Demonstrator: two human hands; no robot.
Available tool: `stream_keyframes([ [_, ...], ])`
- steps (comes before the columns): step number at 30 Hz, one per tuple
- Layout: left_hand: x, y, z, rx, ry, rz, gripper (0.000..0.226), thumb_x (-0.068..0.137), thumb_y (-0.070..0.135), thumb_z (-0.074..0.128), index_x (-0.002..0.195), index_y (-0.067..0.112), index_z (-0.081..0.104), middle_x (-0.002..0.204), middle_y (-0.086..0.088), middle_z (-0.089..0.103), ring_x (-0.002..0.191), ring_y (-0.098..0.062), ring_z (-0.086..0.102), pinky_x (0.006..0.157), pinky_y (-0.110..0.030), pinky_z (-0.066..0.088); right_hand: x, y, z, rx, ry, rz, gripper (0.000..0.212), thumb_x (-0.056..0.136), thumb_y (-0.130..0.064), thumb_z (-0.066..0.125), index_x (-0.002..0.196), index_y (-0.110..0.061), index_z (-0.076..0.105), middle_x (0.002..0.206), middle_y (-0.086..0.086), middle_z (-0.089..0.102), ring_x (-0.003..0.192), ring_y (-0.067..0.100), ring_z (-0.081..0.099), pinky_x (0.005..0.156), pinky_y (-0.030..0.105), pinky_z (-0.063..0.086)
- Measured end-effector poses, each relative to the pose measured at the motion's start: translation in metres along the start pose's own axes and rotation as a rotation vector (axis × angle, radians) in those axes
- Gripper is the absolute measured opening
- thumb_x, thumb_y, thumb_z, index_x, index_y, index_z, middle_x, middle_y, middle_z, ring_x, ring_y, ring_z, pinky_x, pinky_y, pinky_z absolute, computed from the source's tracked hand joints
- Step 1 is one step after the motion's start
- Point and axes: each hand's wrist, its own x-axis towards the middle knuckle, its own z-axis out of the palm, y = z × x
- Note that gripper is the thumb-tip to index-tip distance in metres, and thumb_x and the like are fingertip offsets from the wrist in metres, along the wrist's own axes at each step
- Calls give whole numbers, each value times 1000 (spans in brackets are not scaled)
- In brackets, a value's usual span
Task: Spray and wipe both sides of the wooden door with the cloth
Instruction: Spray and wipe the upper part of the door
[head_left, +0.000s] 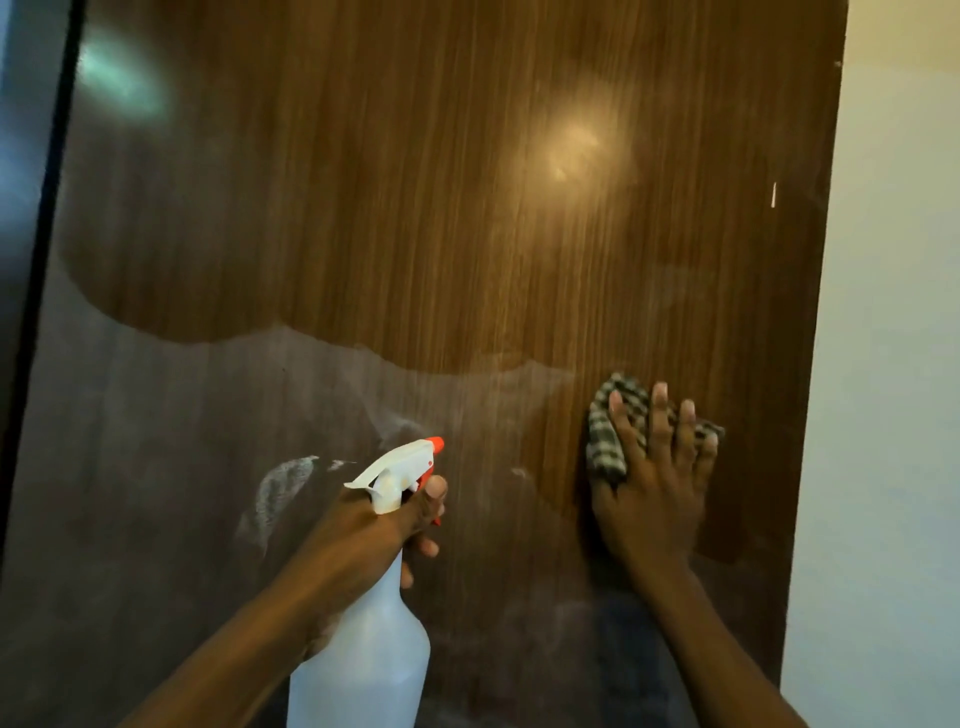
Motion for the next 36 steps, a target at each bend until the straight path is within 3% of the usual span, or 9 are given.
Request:
stream_keyframes([
  [4, 2, 0, -16, 67, 21, 48, 35, 77, 43, 57, 101, 17, 62, 76, 2, 72, 63, -17, 69, 50, -27, 52, 42, -73, 4, -33, -19, -88, 75, 87, -55, 38, 156, -35, 16, 165, 7, 5, 151, 35, 1, 119, 60, 5],
  [6, 3, 2, -26, 31, 14, 56, 20, 87, 29, 55, 100, 15, 63, 79, -2, 71, 59, -17, 68, 45, -26, 50, 33, -95, 12, -60, -46, -227, 76, 86, -56, 40, 155, -35, 18, 165, 7, 7, 151, 35, 3, 118, 60, 8],
  [10, -1, -1, -41, 71, 53, 109, 16, 91, 30, 53, 101, 24, 64, 89, -4, 71, 66, -20, 68, 48, -26, 52, -24, -77, 21, -87, -50, -388, 72, 89, -52, 48, 154, -33, 26, 163, 7, 16, 150, 33, 13, 116, 60, 18],
  [18, 8, -4, -75, 110, 114, 51, 30, 87, 30, 59, 110, 11, 59, 86, -6, 70, 56, -19, 65, 43, -21, 47, 26, -114, 10, -36, -10, 54, 74, 89, -54, 36, 156, -32, 13, 165, 8, 6, 151, 32, 2, 118, 60, 10],
  [21, 9, -5, -84, 152, 127, 84, 46, 81, 41, 61, 118, 14, 56, 85, -4, 70, 59, -19, 67, 45, -21, 46, 36, -157, 18, -34, -14, -132, 74, 90, -58, 36, 156, -31, 18, 164, 8, 7, 151, 33, 4, 120, 57, 4],
  [26, 4, -5, -106, 166, 160, 114, 48, 77, 48, 61, 119, 26, 55, 85, -2, 71, 65, -22, 68, 48, -25, 46, -38, -163, 33, -58, -33, -431, 69, 90, -48, 52, 153, -29, 31, 162, 7, 20, 150, 31, 16, 117, 56, 22],
  [30, -1, -11, -127, 106, 152, 67, 38, 81, 43, 60, 101, 11, 64, 83, -5, 71, 68, -22, 68, 46, -18, 44, -41, -128, 28, -79, -26, -205, 67, 90, -44, 46, 153, -28, 31, 162, 6, 19, 150, 31, 17, 118, 55, 20],
  [33, 0, -12, -144, 82, 140, 55, 49, 65, 55, 58, 95, 17, 64, 84, -4, 72, 74, -22, 70, 52, -27, 48, 0, -155, 20, -33, -26, 48, 69, 91, -47, 36, 155, -26, 24, 164, 8, 13, 151, 31, 9, 119, 55, 13],
  [36, 0, -13, -154, 91, 137, 37, 52, 68, 55, 59, 98, 13, 65, 83, -6, 71, 75, -24, 69, 60, -34, 55, 27, -186, 18, -15, -31, 54, 70, 92, -50, 33, 157, -27, 16, 165, 7, 6, 152, 29, 2, 121, 54, 7],
])
